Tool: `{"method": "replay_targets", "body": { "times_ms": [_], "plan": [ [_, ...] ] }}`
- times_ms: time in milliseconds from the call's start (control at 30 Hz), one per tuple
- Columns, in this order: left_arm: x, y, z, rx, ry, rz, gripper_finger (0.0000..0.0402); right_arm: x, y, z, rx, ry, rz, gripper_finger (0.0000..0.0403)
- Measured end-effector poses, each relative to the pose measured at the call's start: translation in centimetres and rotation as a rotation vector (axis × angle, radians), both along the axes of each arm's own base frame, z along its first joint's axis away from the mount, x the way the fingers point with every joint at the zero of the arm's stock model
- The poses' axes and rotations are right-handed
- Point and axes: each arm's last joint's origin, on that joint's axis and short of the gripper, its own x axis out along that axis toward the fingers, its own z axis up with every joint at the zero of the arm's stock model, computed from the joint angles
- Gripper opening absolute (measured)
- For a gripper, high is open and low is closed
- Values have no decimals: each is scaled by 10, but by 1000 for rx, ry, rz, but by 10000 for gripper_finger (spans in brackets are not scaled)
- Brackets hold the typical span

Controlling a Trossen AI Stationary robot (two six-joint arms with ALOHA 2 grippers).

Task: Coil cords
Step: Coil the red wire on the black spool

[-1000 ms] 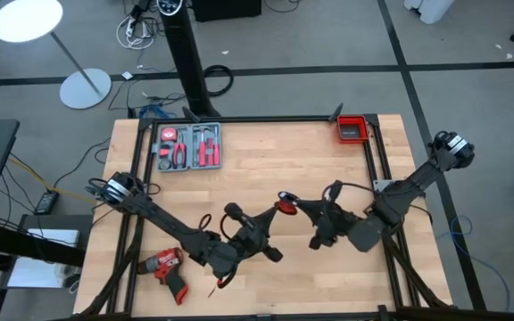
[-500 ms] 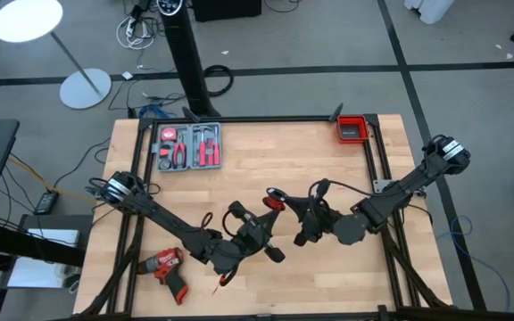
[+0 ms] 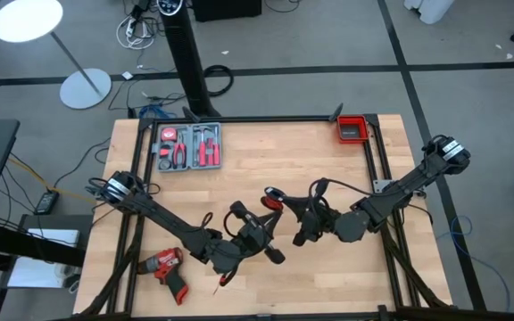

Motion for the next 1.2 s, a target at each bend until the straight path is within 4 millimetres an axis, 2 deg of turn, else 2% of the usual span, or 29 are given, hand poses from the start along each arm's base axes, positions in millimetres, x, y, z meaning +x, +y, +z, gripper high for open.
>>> {"method": "replay_targets", "body": {
  "times_ms": [133,1200],
  "plan": [
    [1,0,0,4,3,-48,25,0,0,1,12,-11,9,0],
    [3,1,-7,0,33,-55,26,-1,7,9,43,-75,75,3]
  ]
}}
